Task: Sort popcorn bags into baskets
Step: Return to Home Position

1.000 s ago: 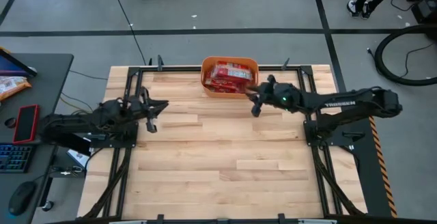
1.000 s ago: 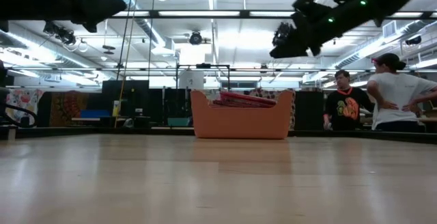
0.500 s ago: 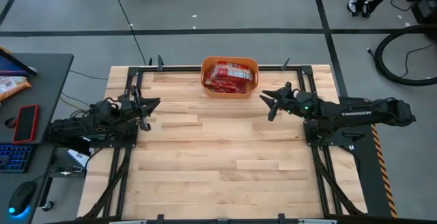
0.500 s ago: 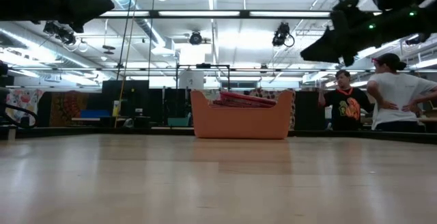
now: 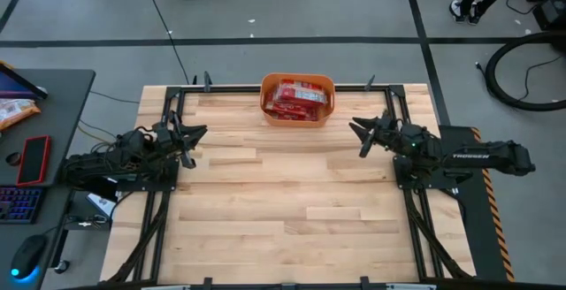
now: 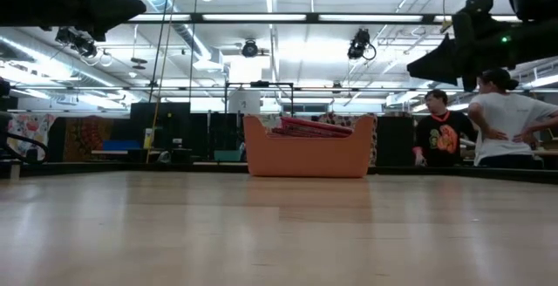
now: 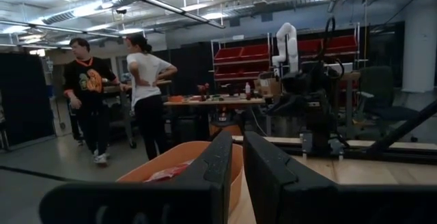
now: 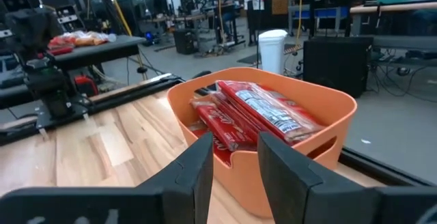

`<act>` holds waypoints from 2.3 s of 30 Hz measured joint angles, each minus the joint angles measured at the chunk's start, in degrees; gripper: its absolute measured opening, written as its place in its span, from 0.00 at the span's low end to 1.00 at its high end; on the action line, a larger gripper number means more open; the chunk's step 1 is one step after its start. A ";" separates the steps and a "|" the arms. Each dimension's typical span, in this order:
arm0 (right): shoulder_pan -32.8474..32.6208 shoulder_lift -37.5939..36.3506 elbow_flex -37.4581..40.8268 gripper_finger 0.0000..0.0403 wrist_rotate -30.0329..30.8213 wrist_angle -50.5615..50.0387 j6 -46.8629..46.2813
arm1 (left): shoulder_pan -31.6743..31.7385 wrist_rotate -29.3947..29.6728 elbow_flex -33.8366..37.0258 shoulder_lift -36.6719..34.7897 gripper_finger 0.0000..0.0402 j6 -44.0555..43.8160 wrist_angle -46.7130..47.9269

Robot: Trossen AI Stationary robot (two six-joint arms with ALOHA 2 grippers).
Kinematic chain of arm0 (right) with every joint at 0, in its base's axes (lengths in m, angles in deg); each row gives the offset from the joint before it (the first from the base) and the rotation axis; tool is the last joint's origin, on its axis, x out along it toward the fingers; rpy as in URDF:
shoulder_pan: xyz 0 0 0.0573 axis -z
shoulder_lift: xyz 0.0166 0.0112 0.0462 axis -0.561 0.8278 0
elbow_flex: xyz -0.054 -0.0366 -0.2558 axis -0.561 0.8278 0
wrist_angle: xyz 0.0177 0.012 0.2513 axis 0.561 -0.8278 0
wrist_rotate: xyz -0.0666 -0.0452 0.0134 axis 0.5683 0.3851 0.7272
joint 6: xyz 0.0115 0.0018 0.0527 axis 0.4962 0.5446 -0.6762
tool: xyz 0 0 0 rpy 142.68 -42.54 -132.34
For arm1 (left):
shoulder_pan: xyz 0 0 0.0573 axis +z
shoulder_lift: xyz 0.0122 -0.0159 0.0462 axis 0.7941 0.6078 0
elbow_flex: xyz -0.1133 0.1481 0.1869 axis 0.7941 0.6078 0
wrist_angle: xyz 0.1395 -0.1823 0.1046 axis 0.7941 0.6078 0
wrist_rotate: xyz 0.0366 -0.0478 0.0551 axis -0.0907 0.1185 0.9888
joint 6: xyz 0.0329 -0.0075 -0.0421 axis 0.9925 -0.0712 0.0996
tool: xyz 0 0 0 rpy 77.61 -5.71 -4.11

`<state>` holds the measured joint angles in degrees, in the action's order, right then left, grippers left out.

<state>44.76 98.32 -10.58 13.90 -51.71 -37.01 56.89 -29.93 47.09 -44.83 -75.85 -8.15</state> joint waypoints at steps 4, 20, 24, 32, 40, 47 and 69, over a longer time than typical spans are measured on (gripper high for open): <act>0.00 -3.86 2.30 0.30 0.00 -0.67 -0.92 | 0.00 -0.01 0.00 0.00 0.11 -0.01 -0.08; 0.00 -11.97 5.91 0.30 -1.18 -6.64 -3.13 | 0.00 -0.02 -0.02 0.00 0.11 -0.01 -0.16; 0.00 -12.23 5.91 0.30 -1.22 -7.65 -3.75 | 0.00 -0.02 -0.02 0.00 0.11 -0.01 -0.21; -0.07 -12.20 5.91 0.30 -1.42 -8.54 -4.16 | -0.02 -1.68 1.05 0.00 0.11 -0.01 -0.43; -0.07 -12.18 5.93 0.30 -1.04 -8.97 -4.92 | -0.02 -1.49 5.63 0.02 0.11 -1.91 -4.85; -0.07 -12.16 5.91 0.30 -1.40 -8.99 -4.53 | -0.02 -1.45 8.20 0.02 0.11 -4.14 -10.27; -0.07 -12.14 5.91 0.30 -1.42 -8.97 -4.42 | -0.02 -1.49 8.24 0.13 0.11 0.82 -0.69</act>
<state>44.69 86.18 -4.67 12.48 -60.69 -41.43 56.86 -31.41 55.33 -44.70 -75.02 -8.83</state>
